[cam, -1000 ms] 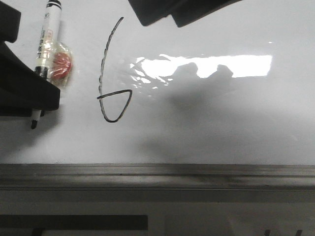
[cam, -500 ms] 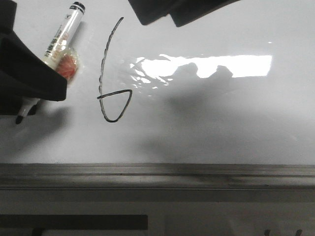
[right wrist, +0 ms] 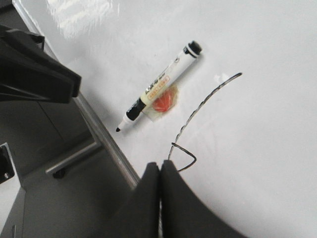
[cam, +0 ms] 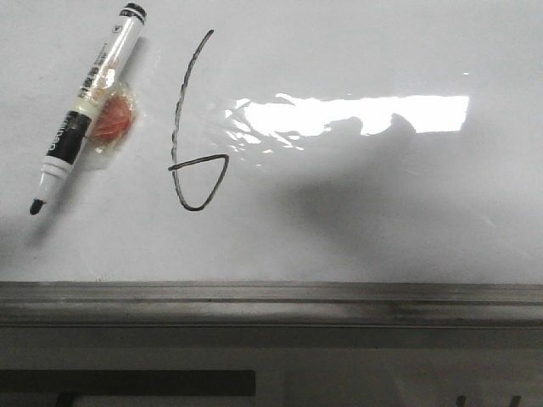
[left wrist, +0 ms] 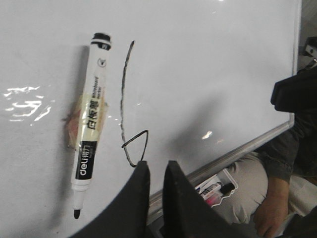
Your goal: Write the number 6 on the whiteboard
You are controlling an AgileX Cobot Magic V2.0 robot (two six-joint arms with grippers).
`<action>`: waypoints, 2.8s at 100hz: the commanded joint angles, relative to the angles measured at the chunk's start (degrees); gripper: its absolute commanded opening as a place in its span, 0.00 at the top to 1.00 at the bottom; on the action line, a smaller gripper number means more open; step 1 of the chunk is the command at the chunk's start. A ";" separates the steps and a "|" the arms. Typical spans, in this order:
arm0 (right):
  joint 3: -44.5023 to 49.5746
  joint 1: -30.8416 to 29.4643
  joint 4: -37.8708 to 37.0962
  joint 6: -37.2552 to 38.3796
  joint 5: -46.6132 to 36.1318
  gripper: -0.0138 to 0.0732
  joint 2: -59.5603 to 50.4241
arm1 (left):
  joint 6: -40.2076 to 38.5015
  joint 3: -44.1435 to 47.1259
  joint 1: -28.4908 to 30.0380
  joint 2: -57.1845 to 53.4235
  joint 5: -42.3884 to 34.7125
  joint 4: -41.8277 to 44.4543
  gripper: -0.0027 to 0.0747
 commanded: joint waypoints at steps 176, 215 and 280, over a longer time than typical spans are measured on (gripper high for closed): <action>27.69 -0.25 1.16 -0.01 -7.22 0.91 -46.28 | -0.60 13.13 4.76 -35.34 -10.48 20.17 0.99; 27.69 -0.25 1.16 -0.01 -7.22 0.91 -46.28 | -0.60 28.03 24.74 -36.73 -37.64 24.41 0.99; 27.69 -0.25 1.16 -0.01 -7.22 0.91 -46.28 | -11.42 28.66 40.61 -36.82 -12.51 35.18 0.99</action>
